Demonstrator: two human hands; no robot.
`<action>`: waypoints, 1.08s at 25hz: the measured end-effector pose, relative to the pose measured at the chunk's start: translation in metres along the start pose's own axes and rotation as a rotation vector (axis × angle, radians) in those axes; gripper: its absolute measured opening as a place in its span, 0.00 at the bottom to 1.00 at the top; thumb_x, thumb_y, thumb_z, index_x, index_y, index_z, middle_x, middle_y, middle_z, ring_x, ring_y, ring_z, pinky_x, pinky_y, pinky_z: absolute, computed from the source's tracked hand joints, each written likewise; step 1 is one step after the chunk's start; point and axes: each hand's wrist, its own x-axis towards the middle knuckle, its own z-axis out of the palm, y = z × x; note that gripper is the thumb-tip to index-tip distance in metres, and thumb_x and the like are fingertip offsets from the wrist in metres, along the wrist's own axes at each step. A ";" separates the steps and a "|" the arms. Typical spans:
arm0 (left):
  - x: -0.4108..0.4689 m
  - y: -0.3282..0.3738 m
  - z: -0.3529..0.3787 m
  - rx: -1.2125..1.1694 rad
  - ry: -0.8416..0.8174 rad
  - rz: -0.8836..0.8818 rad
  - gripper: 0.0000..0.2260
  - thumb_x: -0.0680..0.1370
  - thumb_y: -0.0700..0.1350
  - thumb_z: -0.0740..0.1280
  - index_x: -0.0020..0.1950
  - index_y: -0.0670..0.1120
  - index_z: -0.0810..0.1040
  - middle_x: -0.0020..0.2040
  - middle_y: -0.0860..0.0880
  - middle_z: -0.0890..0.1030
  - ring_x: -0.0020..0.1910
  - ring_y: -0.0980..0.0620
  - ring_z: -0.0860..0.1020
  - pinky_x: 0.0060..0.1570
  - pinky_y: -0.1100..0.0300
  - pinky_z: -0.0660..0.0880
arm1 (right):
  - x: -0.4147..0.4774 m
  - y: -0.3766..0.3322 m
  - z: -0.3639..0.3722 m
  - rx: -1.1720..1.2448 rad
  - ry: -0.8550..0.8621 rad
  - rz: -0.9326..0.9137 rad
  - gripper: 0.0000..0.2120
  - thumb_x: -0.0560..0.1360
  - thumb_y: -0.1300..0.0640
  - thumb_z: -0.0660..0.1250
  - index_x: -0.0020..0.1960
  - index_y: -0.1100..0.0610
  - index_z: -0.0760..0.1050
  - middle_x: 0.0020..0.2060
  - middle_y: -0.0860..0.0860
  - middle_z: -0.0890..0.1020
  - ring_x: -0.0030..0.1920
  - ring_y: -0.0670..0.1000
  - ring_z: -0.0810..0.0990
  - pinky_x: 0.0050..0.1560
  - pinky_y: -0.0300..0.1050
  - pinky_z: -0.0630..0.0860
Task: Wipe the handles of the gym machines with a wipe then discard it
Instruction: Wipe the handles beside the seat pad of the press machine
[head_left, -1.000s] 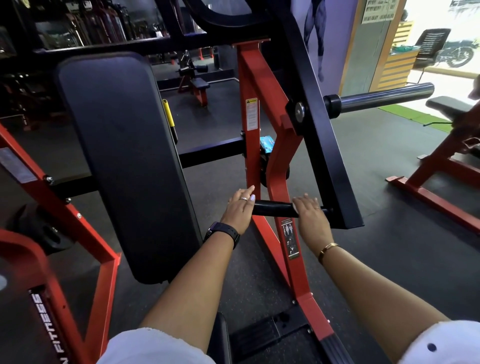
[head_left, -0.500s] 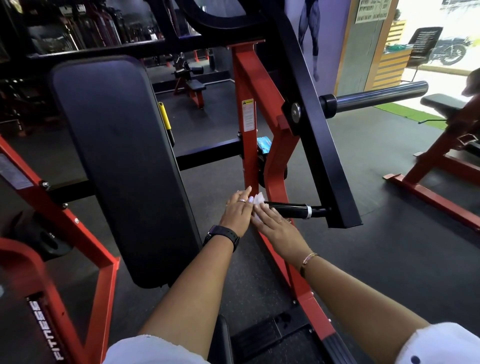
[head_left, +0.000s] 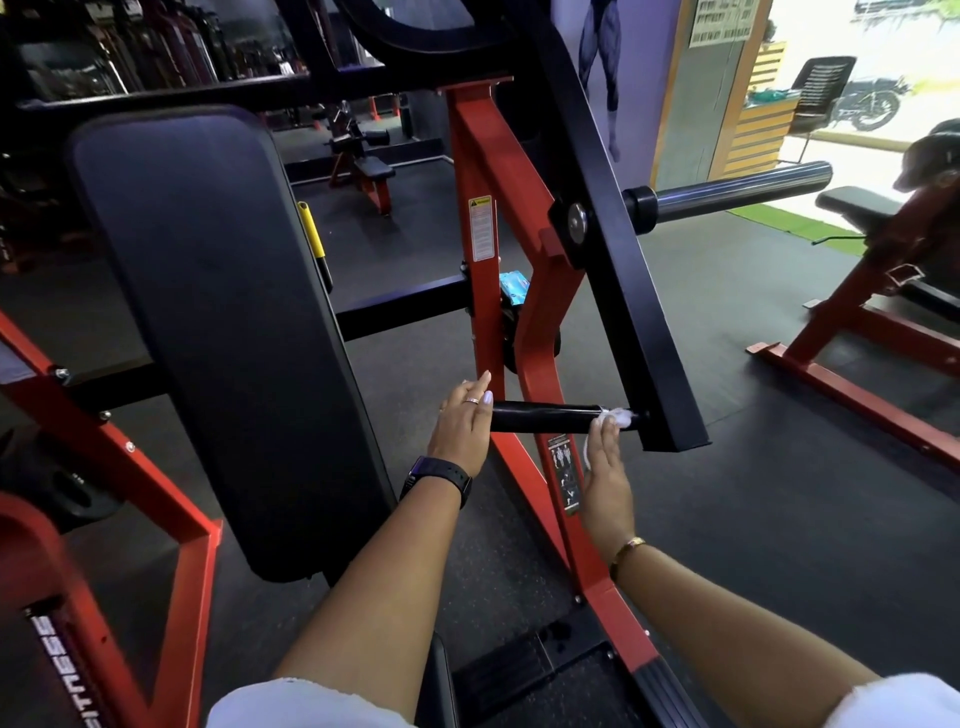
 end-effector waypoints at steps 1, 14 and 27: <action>0.000 0.000 0.000 -0.007 0.006 0.000 0.19 0.84 0.49 0.50 0.74 0.50 0.65 0.72 0.47 0.66 0.73 0.48 0.61 0.69 0.54 0.57 | -0.002 -0.011 0.008 0.107 0.012 0.070 0.31 0.75 0.75 0.55 0.76 0.61 0.52 0.76 0.54 0.52 0.76 0.53 0.52 0.75 0.48 0.53; -0.002 0.006 -0.008 -0.180 -0.047 -0.055 0.19 0.84 0.50 0.48 0.73 0.51 0.68 0.72 0.50 0.67 0.73 0.53 0.60 0.67 0.64 0.52 | 0.049 -0.052 0.012 1.514 0.145 1.100 0.11 0.78 0.71 0.55 0.55 0.62 0.71 0.43 0.57 0.76 0.37 0.50 0.77 0.36 0.39 0.74; 0.008 -0.003 -0.027 -0.926 -0.070 -0.312 0.29 0.83 0.56 0.43 0.65 0.41 0.76 0.59 0.44 0.80 0.59 0.54 0.78 0.60 0.64 0.72 | 0.030 -0.124 0.072 1.863 -0.374 0.858 0.20 0.72 0.79 0.51 0.57 0.65 0.73 0.42 0.59 0.82 0.38 0.52 0.83 0.37 0.39 0.80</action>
